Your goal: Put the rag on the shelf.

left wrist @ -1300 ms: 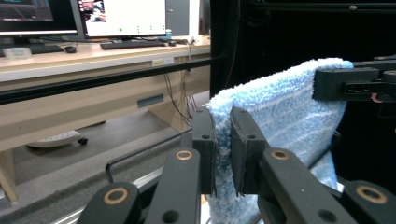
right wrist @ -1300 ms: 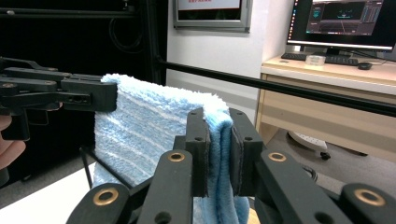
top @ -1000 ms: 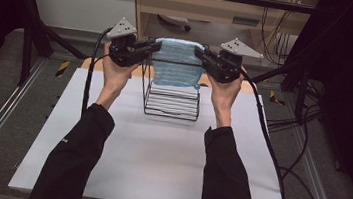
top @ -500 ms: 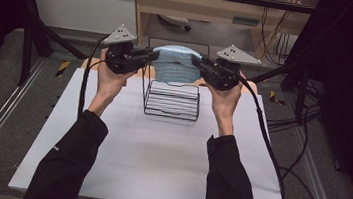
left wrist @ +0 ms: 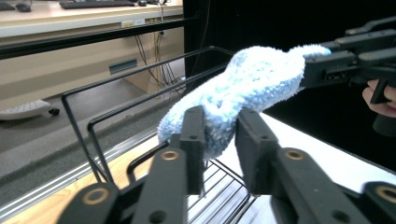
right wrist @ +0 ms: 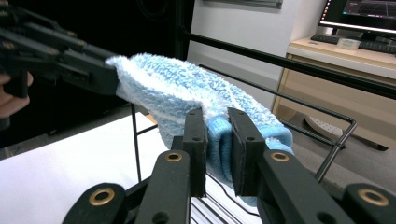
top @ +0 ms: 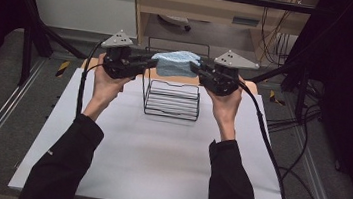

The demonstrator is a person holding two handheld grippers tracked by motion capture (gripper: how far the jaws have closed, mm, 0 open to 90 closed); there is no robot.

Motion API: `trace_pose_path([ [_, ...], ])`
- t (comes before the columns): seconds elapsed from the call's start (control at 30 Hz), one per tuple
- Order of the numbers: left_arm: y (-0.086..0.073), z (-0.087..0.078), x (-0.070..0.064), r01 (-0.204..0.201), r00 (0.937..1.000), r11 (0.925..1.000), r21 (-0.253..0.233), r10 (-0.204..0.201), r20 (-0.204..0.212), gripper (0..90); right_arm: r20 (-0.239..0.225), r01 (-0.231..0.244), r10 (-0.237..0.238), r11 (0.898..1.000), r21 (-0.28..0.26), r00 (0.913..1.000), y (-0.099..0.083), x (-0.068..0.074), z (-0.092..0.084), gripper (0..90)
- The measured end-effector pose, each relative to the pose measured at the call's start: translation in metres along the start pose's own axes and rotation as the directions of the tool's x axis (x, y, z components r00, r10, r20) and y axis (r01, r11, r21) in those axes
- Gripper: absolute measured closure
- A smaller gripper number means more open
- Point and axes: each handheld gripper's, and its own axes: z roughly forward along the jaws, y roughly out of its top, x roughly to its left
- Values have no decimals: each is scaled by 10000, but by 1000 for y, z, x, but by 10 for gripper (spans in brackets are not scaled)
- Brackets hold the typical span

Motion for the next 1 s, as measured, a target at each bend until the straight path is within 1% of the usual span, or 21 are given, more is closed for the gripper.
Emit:
trace_pose_path([
  [0.03, 2, -2, 1, 43, 10000, 10000, 21, -43, -40, 681, -17, 23, -23, 10000, 15, 10000, 0, 0, 0, 792],
  [0.13, 11, -10, 5, 247, 9995, 9996, -130, -250, -212, 671, -55, 117, -117, 9999, 46, 9999, 0, 1, 0, 792],
  [0.17, 14, -12, 7, 441, 9987, 9987, -245, -447, -232, 669, -86, 166, -165, 9999, 42, 9998, -1, 1, -1, 792],
  [0.23, 21, -14, 12, 940, 9953, 9948, -398, -949, -203, 672, -143, 92, -91, 9999, 46, 9999, -2, 0, -1, 793],
  [0.3, 26, -12, 16, 1141, 9926, 9930, -316, -1153, -389, 693, -189, 73, -72, 10000, 45, 9998, -4, -1, -2, 792],
  [0.37, 31, -8, 19, 1306, 9898, 9914, -103, -1310, -551, 730, -224, 126, -125, 9999, 55, 9997, -5, -1, -3, 792],
  [0.47, 35, 1, 19, 1551, 9868, 9878, 155, -1541, -504, 798, -267, 82, -82, 10000, 21, 9996, -6, -1, -3, 792],
  [0.53, 35, 5, 15, 1463, 9886, 9886, 348, -1449, -408, 840, -278, 97, -96, 9999, 35, 9996, -6, -1, -3, 791],
  [0.67, 33, 8, 8, 1127, 9934, 9912, 697, -1109, -289, 865, -342, 165, -162, 9998, 69, 9993, -7, -1, -3, 787],
  [0.77, 29, 8, 5, 1085, 9941, 9900, 896, -1085, -52, 883, -379, 203, -197, 9997, 157, 9991, -8, -1, -4, 778],
  [0.9, 22, 9, 1, 870, 9958, 9907, 1044, -894, 184, 890, -394, 209, -201, 9995, 221, 9990, -8, -1, -5, 751],
  [1.0, 17, 13, -3, 688, 9973, 9898, 1248, -713, 150, 891, -426, 139, -127, 9995, 299, 9990, -8, 0, -6, 714],
])
